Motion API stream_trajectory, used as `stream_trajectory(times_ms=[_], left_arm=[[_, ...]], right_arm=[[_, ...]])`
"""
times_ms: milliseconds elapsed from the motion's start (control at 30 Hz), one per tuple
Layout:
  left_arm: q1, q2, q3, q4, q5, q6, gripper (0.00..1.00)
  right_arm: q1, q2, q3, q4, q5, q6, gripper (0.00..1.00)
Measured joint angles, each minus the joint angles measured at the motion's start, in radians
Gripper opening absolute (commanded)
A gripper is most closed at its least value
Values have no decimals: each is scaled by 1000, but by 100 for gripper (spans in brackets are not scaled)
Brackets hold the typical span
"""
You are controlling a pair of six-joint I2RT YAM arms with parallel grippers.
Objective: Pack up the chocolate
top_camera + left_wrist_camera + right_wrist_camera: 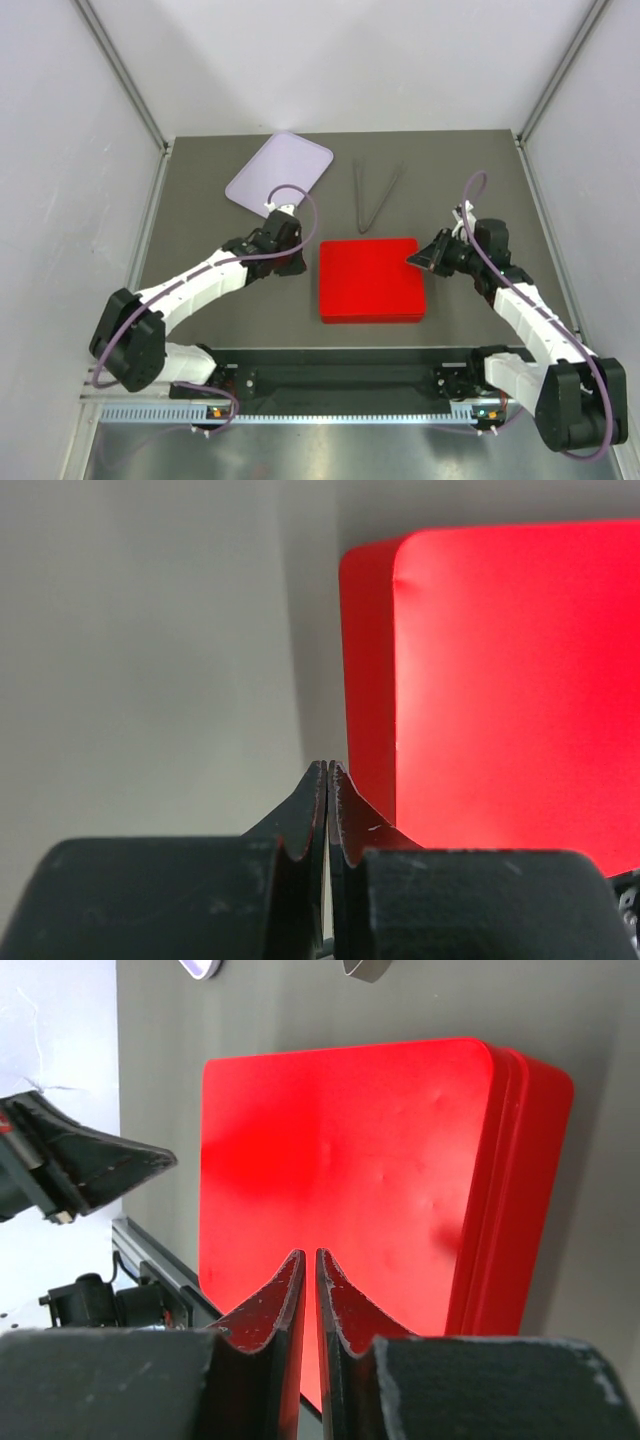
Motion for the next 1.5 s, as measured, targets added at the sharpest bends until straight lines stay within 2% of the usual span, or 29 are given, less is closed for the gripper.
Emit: stream_trajectory(times_ms=[333, 867, 967, 1100, 1267, 1500], left_arm=[[-9, 199, 15, 89, 150, -42, 0], [-15, 178, 55, 45, 98, -39, 0], [-20, 175, 61, 28, 80, -31, 0], [-23, 169, 68, 0, 57, -8, 0], [-23, 169, 108, -64, 0, 27, 0], [-36, 170, 144, -88, 11, 71, 0]], right_arm=[[0, -34, 0, -51, 32, -33, 9], [24, -37, 60, -122, 57, -77, 9], [27, -42, 64, -166, 137, -92, 11], [28, -56, 108, -282, 350, -120, 11], [28, -39, 146, -347, 562, -153, 8], [44, 97, 144, -367, 669, -169, 6]])
